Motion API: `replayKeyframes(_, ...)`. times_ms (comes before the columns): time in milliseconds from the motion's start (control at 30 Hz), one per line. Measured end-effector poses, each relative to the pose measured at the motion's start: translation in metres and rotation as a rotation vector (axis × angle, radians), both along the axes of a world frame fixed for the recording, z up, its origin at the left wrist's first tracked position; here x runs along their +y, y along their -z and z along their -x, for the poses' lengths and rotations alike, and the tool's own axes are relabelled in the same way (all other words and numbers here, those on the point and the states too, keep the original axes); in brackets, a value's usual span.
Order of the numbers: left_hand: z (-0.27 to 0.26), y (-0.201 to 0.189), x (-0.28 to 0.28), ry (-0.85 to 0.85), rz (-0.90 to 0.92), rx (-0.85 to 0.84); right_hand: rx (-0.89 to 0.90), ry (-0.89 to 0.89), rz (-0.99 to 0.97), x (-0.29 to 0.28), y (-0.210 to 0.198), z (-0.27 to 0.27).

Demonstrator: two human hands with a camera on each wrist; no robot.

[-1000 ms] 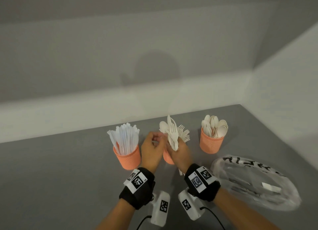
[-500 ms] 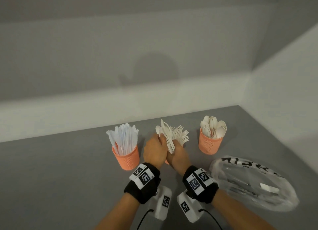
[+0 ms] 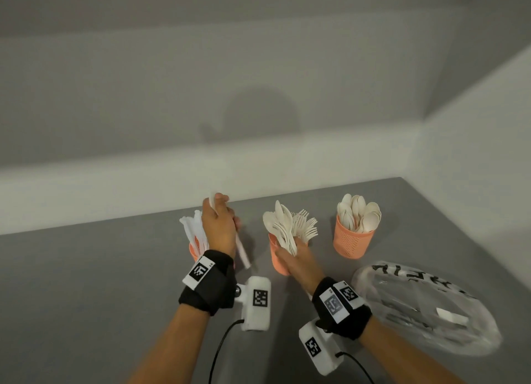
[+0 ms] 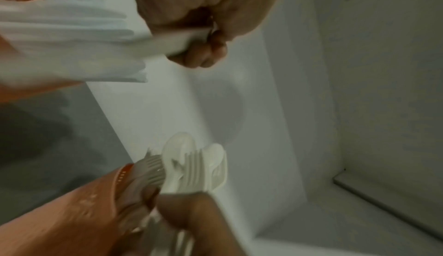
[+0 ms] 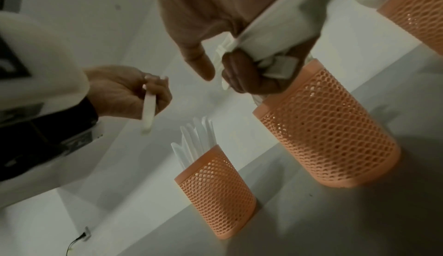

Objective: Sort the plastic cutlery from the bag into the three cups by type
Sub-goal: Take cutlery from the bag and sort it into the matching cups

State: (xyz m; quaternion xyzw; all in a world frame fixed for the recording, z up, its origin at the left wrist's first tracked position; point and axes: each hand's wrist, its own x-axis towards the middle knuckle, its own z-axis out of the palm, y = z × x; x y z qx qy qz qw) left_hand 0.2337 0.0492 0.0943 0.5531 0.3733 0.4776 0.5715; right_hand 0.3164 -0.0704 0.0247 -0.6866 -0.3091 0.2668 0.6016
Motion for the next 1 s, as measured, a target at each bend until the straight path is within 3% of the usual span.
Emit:
replayKeyframes(133,-0.002,0.020,-0.015,0.228,-0.076,0.350,0.132,0.033,-0.062,0.004,-0.001,-0.001)
replayKeyframes(200,-0.006,0.029,-0.031,0.371,-0.130,0.373,0.149,0.026,-0.060,0.006,-0.002,-0.001)
replayKeyframes(300,-0.011,0.037,-0.044,0.387,-0.218,0.414,0.106,0.042,-0.077,0.007,0.002,0.000)
replayKeyframes(467,-0.015,0.035,-0.048,0.378,-0.130,0.387,0.098,0.094,-0.101,0.006,0.001,-0.002)
replayKeyframes(900,-0.015,0.026,-0.042,0.187,0.502,0.052,0.033,0.088,-0.070,0.009,0.007,-0.004)
replayKeyframes(1000,-0.012,0.022,-0.040,0.188,0.501,0.029,0.040,0.107,-0.047,0.010,0.011,-0.006)
